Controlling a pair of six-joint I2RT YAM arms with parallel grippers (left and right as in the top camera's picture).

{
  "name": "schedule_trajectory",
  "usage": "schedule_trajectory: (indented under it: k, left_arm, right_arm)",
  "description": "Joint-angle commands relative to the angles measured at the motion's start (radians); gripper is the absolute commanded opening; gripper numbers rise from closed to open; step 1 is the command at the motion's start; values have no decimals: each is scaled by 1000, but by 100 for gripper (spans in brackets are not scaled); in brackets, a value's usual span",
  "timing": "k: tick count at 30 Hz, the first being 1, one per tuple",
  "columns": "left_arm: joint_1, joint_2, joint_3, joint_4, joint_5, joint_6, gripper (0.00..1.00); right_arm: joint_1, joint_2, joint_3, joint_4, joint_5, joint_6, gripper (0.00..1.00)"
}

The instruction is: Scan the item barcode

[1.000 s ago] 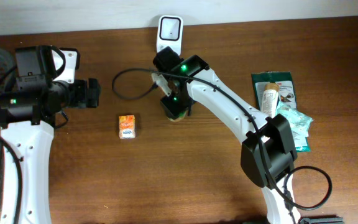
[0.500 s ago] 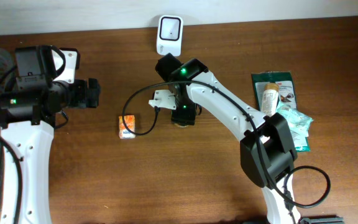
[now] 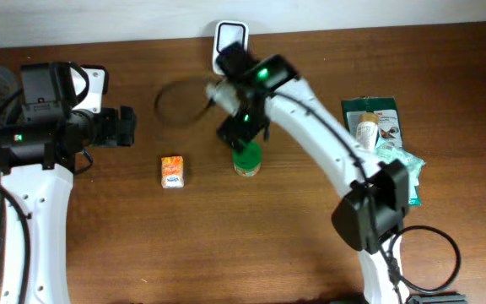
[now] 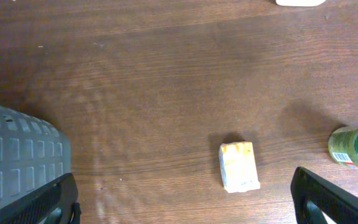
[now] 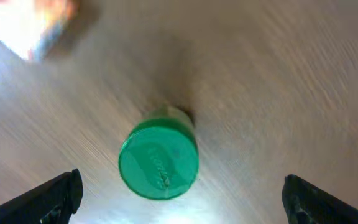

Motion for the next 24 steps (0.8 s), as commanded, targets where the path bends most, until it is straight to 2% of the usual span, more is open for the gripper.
schedule_trajectory:
  k: [1, 5, 6, 16, 24]
  left_arm:
    - [4, -2, 8, 0, -3, 16, 99]
    - [4, -2, 8, 0, -3, 16, 99]
    - [4, -2, 8, 1, -3, 16, 99]
    - [4, -2, 8, 1, -3, 16, 99]
    - [4, -2, 8, 0, -3, 16, 99]
  right_arm:
    - [-84, -9, 8, -18, -188, 274, 99]
    - [-104, -5, -58, 12, -206, 318, 99]
    - [-100, -5, -80, 25, -197, 338, 96]
    - [-43, 4, -237, 174, -126, 342, 95]
    - [-3, 23, -255, 183, -107, 398, 96]
